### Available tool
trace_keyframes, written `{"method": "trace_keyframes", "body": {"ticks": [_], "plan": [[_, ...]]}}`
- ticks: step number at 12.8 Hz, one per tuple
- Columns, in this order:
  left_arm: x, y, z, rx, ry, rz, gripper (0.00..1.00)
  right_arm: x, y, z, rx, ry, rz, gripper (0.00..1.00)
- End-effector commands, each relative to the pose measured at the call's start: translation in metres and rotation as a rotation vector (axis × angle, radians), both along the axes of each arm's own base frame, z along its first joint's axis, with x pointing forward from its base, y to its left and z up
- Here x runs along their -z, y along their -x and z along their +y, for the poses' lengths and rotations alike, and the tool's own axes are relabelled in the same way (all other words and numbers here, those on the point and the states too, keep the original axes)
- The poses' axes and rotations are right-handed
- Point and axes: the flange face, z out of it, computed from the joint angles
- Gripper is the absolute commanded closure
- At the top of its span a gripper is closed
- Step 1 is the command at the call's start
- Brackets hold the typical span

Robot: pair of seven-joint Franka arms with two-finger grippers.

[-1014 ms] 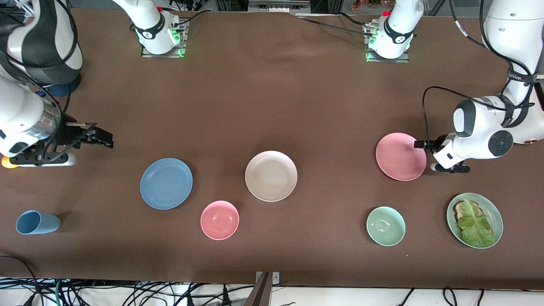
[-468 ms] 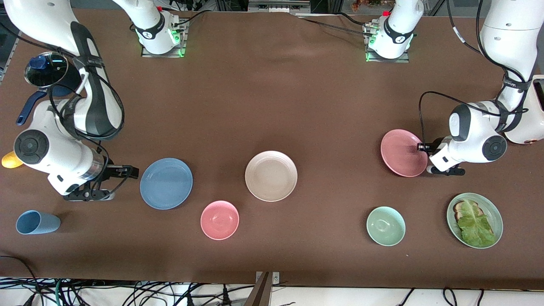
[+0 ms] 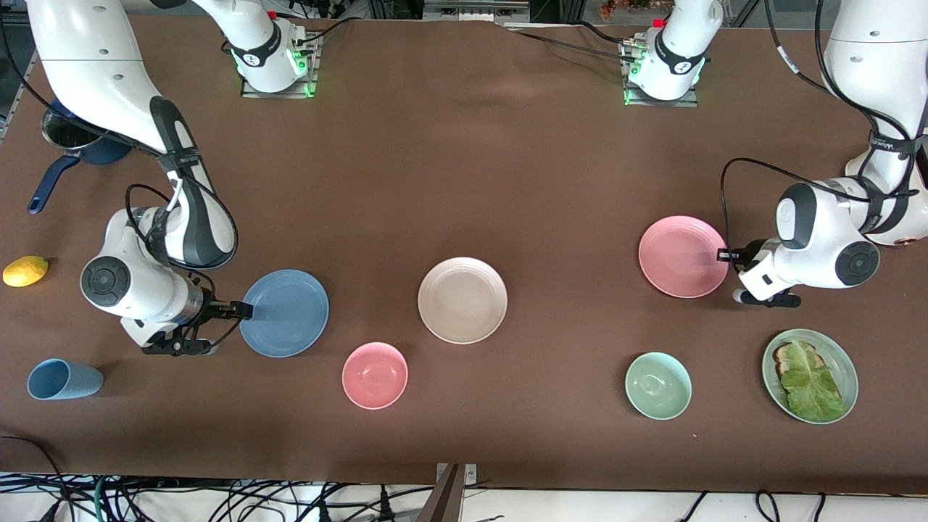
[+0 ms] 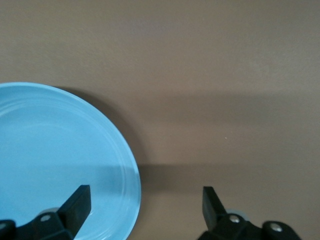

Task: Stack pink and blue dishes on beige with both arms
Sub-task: 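Grasp the pink plate with the left gripper while the right gripper reaches blue, then carry the pink plate onto the beige plate with the left gripper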

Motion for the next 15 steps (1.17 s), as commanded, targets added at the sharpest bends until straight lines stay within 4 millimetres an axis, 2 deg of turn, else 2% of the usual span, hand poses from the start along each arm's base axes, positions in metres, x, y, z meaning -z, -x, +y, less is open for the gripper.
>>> {"method": "trace_keyframes", "body": {"ticks": [1, 4, 6, 7, 11, 14, 15], "plan": [[-0.015, -0.015, -0.026, -0.029, -0.018, 0.013, 1.00, 0.002, 0.002, -0.002, 0.001, 0.000, -0.016, 0.05], [-0.049, -0.024, -0.065, -0.082, 0.011, -0.001, 1.00, 0.017, 0.004, -0.002, 0.008, 0.000, -0.008, 0.10], [-0.066, -0.030, -0.104, -0.111, 0.010, 0.006, 1.00, 0.021, 0.007, -0.001, 0.006, 0.000, -0.007, 0.13], [-0.070, -0.029, -0.130, -0.140, 0.026, 0.011, 1.00, 0.025, 0.009, -0.001, 0.006, 0.000, -0.004, 0.14], [-0.104, -0.041, -0.232, -0.238, 0.062, -0.023, 1.00, 0.029, 0.011, 0.000, 0.005, -0.001, 0.001, 0.35], [-0.098, -0.041, -0.308, -0.281, 0.092, -0.001, 1.00, 0.029, 0.012, 0.002, 0.003, -0.002, 0.004, 0.55], [-0.095, -0.048, -0.332, -0.303, 0.105, -0.021, 1.00, 0.029, 0.011, 0.002, 0.003, -0.002, 0.004, 0.60]]}}
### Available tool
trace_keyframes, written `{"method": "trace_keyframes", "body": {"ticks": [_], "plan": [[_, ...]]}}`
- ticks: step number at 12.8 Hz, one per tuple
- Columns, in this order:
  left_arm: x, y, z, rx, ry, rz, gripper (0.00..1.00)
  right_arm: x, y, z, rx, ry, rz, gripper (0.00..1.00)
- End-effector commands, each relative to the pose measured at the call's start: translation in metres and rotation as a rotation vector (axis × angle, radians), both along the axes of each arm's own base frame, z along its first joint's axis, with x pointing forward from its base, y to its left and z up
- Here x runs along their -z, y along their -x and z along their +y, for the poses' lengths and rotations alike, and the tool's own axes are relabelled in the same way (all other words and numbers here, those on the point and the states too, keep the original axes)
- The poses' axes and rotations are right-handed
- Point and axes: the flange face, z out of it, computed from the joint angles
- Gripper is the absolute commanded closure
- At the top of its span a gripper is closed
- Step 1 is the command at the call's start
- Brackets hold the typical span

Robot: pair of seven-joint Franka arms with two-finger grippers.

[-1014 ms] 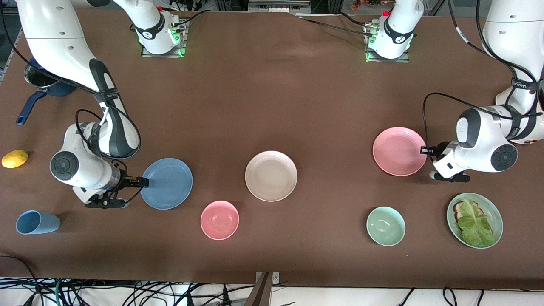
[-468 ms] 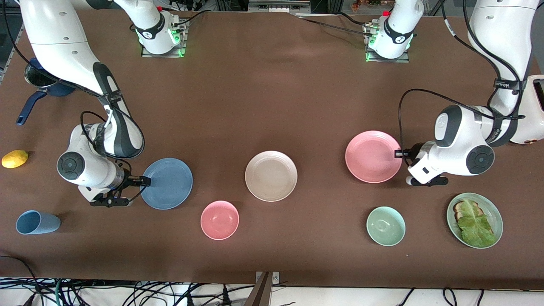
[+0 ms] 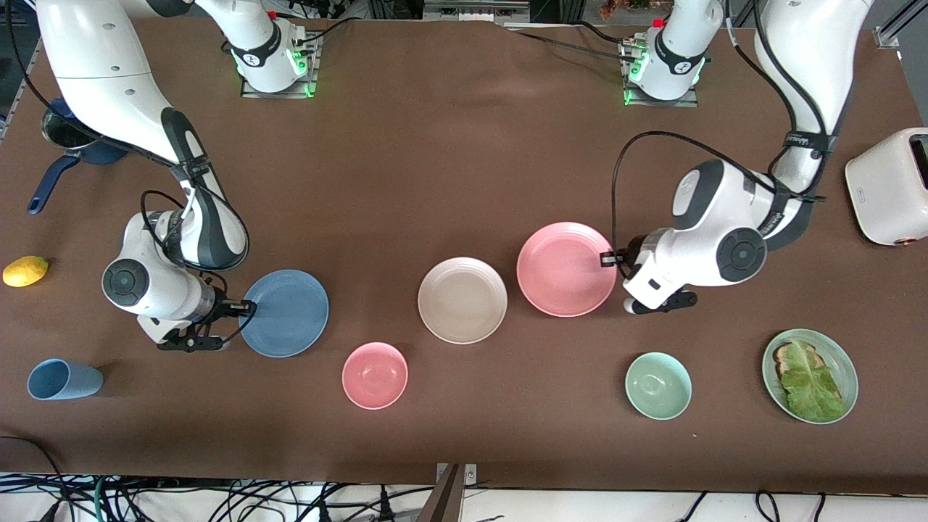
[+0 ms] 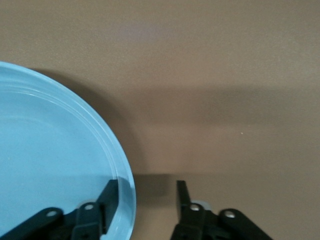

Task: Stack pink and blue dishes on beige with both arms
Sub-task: 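Carry the pink plate onto the beige plate with the left gripper, then release the pink plate with the left gripper while the right gripper lifts blue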

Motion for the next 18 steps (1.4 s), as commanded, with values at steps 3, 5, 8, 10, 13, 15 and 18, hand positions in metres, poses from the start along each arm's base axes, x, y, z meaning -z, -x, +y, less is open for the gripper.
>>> {"method": "trace_keyframes", "body": {"ticks": [3, 5, 8, 10, 13, 15, 18], "plan": [[0.036, -0.021, -0.104, -0.091, 0.055, -0.043, 1.00, -0.001, 0.001, 0.001, 0.004, -0.001, -0.006, 0.78], [0.052, -0.017, -0.132, -0.108, 0.075, -0.087, 1.00, -0.001, 0.001, 0.002, 0.003, -0.002, -0.006, 0.88], [0.061, -0.012, -0.154, -0.140, 0.087, -0.121, 1.00, -0.002, 0.001, 0.001, 0.009, -0.007, -0.006, 1.00], [0.069, -0.009, -0.161, -0.140, 0.087, -0.124, 1.00, -0.005, -0.001, 0.001, 0.007, -0.007, -0.010, 1.00], [0.069, -0.013, -0.153, -0.137, 0.089, -0.129, 0.43, -0.005, -0.001, 0.001, 0.007, -0.007, -0.009, 1.00], [0.066, -0.015, -0.151, -0.136, 0.081, -0.139, 0.00, -0.005, -0.001, 0.001, 0.007, -0.007, -0.009, 1.00], [0.050, -0.024, -0.136, -0.136, 0.055, -0.173, 0.00, -0.005, -0.001, 0.002, 0.004, -0.007, -0.010, 1.00]]}}
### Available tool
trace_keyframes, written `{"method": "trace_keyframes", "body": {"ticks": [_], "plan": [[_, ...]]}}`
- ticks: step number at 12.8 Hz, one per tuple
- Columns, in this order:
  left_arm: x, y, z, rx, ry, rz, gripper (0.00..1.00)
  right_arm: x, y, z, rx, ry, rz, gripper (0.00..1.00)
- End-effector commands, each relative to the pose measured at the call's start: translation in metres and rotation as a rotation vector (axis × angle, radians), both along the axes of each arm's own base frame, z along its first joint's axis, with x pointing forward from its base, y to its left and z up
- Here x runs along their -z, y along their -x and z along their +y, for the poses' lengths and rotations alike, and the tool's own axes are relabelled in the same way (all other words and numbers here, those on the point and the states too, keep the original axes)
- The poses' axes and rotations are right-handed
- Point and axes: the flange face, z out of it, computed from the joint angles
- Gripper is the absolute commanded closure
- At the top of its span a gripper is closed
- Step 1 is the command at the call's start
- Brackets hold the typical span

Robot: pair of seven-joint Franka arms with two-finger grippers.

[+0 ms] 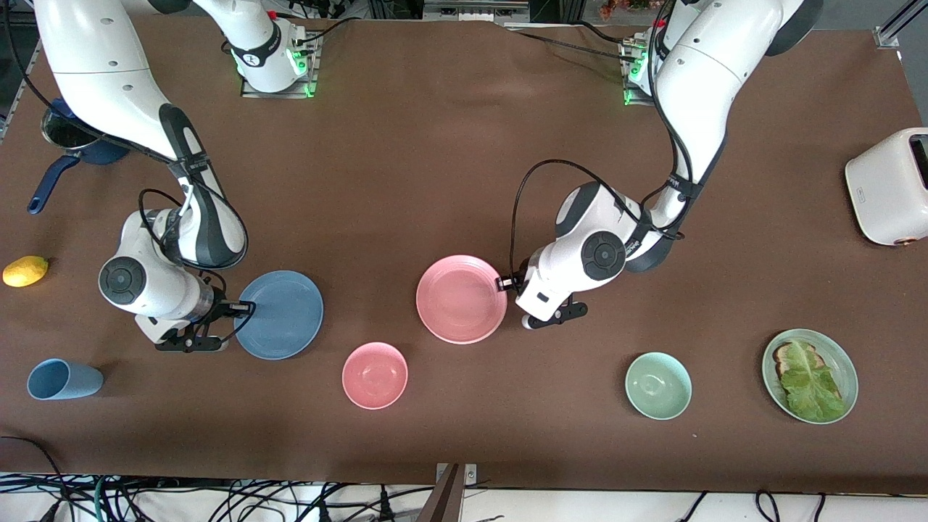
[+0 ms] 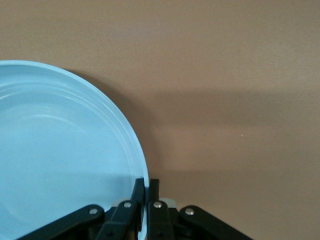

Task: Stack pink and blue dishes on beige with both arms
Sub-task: 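Release the pink plate with the left gripper while the right gripper lifts blue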

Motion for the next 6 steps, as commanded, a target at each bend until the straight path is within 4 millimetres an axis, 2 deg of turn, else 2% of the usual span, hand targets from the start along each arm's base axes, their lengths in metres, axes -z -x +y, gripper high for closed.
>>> {"method": "trace_keyframes", "body": {"ticks": [1, 3, 6], "plan": [[-0.025, -0.015, 0.019, -0.009, -0.028, -0.047, 0.00, 0.001, 0.000, 0.001, -0.001, -0.001, -0.003, 1.00], [-0.036, -0.023, 0.051, -0.029, -0.052, -0.004, 0.00, -0.014, -0.003, 0.003, -0.006, -0.002, -0.006, 1.00], [-0.058, -0.028, 0.096, 0.006, -0.107, 0.024, 0.00, -0.079, -0.021, 0.006, -0.014, 0.002, 0.046, 1.00]]}}
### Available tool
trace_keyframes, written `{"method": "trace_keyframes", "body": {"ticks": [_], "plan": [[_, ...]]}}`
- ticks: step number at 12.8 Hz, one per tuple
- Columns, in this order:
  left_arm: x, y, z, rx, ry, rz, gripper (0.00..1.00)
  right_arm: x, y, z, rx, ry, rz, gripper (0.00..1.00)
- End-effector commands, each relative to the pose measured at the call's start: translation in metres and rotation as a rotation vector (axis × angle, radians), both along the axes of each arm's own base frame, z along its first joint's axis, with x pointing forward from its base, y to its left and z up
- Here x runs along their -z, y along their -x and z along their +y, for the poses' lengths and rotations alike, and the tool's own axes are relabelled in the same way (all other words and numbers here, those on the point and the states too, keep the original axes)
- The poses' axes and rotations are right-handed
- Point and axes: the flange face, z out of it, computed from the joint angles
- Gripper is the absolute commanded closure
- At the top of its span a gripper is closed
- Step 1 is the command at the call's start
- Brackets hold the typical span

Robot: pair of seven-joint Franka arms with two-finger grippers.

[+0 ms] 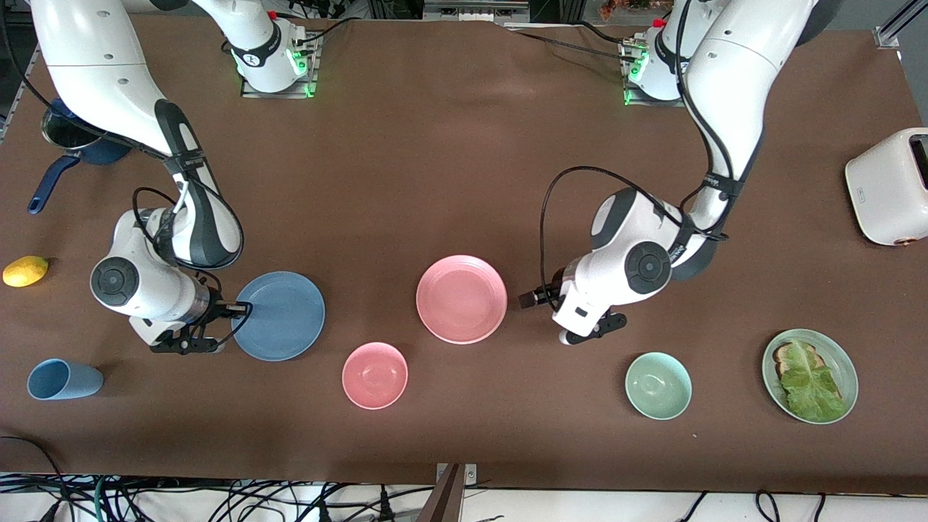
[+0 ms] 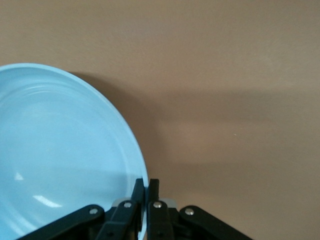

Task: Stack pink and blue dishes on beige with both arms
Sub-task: 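Release the pink plate with the left gripper while the right gripper lifts blue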

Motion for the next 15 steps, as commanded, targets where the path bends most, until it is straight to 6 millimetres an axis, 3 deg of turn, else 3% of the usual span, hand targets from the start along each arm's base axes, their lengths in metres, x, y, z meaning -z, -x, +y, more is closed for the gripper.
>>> {"method": "trace_keyframes", "body": {"ticks": [1, 4, 6, 7, 8, 10, 12, 14, 15], "plan": [[-0.026, -0.001, 0.043, 0.053, -0.054, 0.020, 0.00, -0.060, -0.013, 0.002, -0.007, 0.003, 0.026, 1.00], [-0.041, -0.012, 0.113, 0.097, -0.047, 0.035, 0.00, -0.103, -0.014, 0.014, -0.028, -0.014, -0.018, 1.00], [-0.042, -0.013, 0.161, 0.129, -0.042, 0.042, 0.00, -0.123, -0.013, 0.026, -0.041, -0.026, -0.045, 1.00], [-0.052, -0.013, 0.184, 0.163, -0.048, 0.039, 0.00, -0.134, -0.011, 0.035, -0.045, -0.051, -0.053, 1.00], [-0.063, -0.011, 0.194, 0.181, -0.049, 0.046, 0.00, -0.137, -0.008, 0.043, -0.045, -0.068, -0.039, 1.00], [-0.064, -0.010, 0.227, 0.224, -0.058, 0.057, 0.00, -0.142, -0.004, 0.069, -0.059, -0.121, -0.024, 1.00], [-0.064, -0.008, 0.270, 0.283, -0.081, 0.071, 0.00, -0.144, 0.002, 0.100, -0.014, -0.141, -0.005, 1.00], [-0.071, -0.004, 0.308, 0.314, -0.074, 0.073, 0.00, -0.141, 0.015, 0.162, 0.066, -0.137, 0.004, 1.00], [-0.078, -0.003, 0.315, 0.327, -0.072, 0.070, 0.00, -0.136, 0.023, 0.194, 0.106, -0.127, 0.008, 1.00]]}}
